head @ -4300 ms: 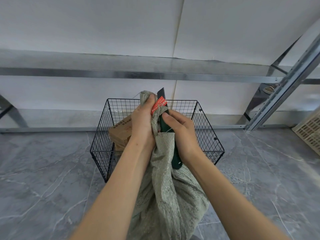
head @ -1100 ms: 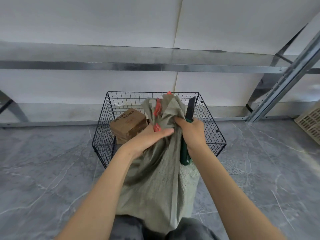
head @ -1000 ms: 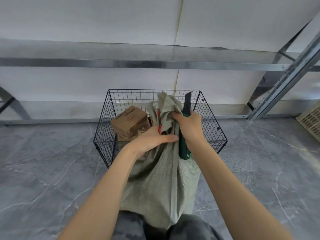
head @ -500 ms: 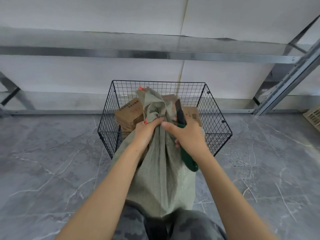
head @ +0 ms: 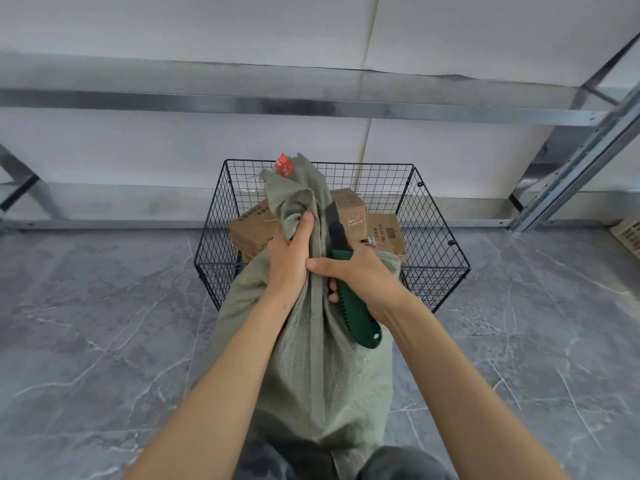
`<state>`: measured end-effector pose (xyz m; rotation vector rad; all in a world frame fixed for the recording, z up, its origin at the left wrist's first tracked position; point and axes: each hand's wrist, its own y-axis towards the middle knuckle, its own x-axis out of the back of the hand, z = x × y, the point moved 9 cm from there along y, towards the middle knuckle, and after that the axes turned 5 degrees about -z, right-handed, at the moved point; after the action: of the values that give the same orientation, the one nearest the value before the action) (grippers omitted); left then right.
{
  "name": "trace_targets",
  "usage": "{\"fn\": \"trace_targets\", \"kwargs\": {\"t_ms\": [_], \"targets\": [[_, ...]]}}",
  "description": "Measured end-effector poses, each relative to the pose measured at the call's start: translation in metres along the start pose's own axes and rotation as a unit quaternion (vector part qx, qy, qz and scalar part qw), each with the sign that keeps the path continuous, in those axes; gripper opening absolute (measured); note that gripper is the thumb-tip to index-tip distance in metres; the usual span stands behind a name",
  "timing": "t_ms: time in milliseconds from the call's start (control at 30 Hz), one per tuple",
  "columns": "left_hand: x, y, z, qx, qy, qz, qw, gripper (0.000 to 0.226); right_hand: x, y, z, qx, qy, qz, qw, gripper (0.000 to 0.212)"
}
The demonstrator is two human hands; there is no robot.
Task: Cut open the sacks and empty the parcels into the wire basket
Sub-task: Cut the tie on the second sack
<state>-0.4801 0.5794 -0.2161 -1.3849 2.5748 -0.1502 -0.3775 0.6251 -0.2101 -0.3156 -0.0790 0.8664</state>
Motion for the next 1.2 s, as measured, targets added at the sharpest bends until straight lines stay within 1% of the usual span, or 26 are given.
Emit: {"fn": "trace_targets", "kwargs": {"t_ms": [33,67,100,133,167,200,233,300,433,500,567,633,767,933,967,1033,1067,1133,1200], "targets": [[-0.003,0.002,0.002,0.007,-0.019,0.010,1.000,0.072,-0.002,0.001,-0.001,-0.010,-0.005,0.013,1.000,0.021],[-0.005,0.008,0.010,0.018,-0.038,0.019,0.999,0.082,-0.004,0.002,-0.003,-0.022,-0.012,0.025,0.999,0.021],[-0.009,0.014,0.016,0.028,-0.058,0.030,0.997,0.085,-0.006,0.003,-0.004,-0.030,-0.020,0.037,0.999,0.020],[-0.011,0.011,0.011,0.034,-0.064,0.038,0.997,0.080,-0.007,0.004,-0.004,-0.036,-0.026,0.047,0.998,0.020],[-0.013,0.005,0.000,0.032,-0.081,0.045,0.995,0.071,-0.008,0.006,-0.004,-0.038,-0.033,0.055,0.997,0.019],[-0.015,0.004,-0.004,0.032,-0.094,0.048,0.994,0.061,-0.010,0.006,-0.004,-0.039,-0.039,0.059,0.997,0.019],[-0.018,0.003,-0.004,0.039,-0.105,0.062,0.992,0.056,-0.009,0.008,-0.004,-0.038,-0.044,0.055,0.997,0.018],[-0.020,0.007,0.006,0.059,-0.118,0.076,0.988,0.057,-0.005,0.011,-0.003,-0.026,-0.046,0.021,0.998,0.019],[-0.020,0.014,0.010,0.085,-0.128,0.055,0.987,0.058,0.001,0.015,-0.003,0.025,-0.058,-0.070,0.996,0.028],[-0.023,0.014,0.008,0.080,-0.134,0.055,0.986,0.062,0.004,0.018,-0.005,0.048,-0.065,-0.108,0.991,0.028],[-0.026,0.015,0.006,0.074,-0.116,0.053,0.989,0.068,0.007,0.022,-0.007,0.060,-0.077,-0.142,0.985,0.028],[-0.027,0.018,0.009,0.084,-0.114,0.051,0.989,0.059,0.010,0.025,-0.006,0.074,-0.086,-0.164,0.980,0.024],[-0.031,0.023,0.004,0.079,-0.048,0.056,0.994,0.035,0.018,0.029,-0.003,0.076,-0.104,-0.187,0.974,0.024],[-0.035,0.017,-0.020,0.064,0.037,0.056,0.996,0.028,0.019,0.020,0.018,0.032,-0.078,-0.185,0.979,0.010],[-0.036,0.014,-0.027,0.066,0.063,0.058,0.994,0.033,0.020,0.017,0.026,0.023,-0.069,-0.187,0.980,0.010],[-0.037,0.008,-0.042,0.077,0.109,0.056,0.989,0.063,0.022,0.009,0.044,0.003,-0.057,-0.192,0.980,0.010],[-0.037,0.003,-0.052,0.080,0.124,0.046,0.988,0.068,0.024,0.005,0.054,-0.007,-0.055,-0.194,0.979,0.011],[-0.038,-0.008,-0.080,0.059,0.156,0.038,0.985,0.061,0.025,-0.007,0.079,-0.020,-0.050,-0.195,0.979,0.010],[-0.043,-0.022,-0.118,0.037,0.204,0.052,0.977,0.054,0.025,-0.021,0.112,-0.022,-0.046,-0.192,0.980,0.008]]}}
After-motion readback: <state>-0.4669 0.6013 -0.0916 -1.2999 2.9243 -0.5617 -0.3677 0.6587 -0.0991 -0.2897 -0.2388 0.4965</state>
